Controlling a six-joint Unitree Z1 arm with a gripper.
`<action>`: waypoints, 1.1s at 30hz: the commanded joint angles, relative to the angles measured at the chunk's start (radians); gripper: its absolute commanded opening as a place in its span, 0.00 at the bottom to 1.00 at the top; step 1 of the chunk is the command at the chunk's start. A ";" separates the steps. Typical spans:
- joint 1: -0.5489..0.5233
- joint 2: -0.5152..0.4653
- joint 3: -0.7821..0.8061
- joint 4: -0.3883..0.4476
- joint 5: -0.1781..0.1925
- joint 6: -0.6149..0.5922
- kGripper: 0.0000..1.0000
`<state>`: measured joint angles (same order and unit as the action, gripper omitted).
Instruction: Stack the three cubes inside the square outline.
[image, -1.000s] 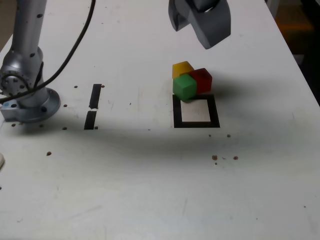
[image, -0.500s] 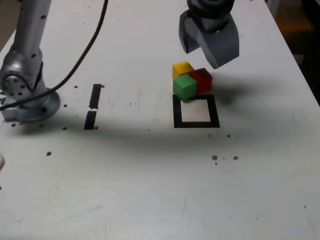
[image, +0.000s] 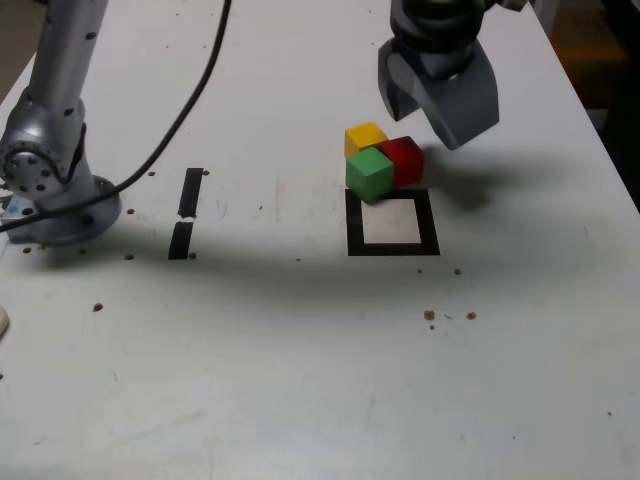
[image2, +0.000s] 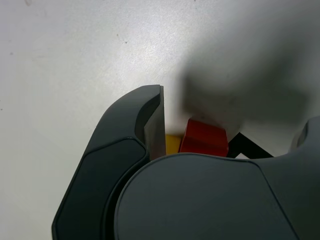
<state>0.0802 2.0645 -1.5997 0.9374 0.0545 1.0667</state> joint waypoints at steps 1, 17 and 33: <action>0.002 0.013 0.001 -0.010 -0.003 0.004 1.00; 0.011 0.039 -0.008 0.128 -0.087 0.006 1.00; 0.003 0.036 0.001 0.158 -0.135 -0.025 1.00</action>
<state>0.0856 2.1104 -1.5937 1.0998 -0.0862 1.0479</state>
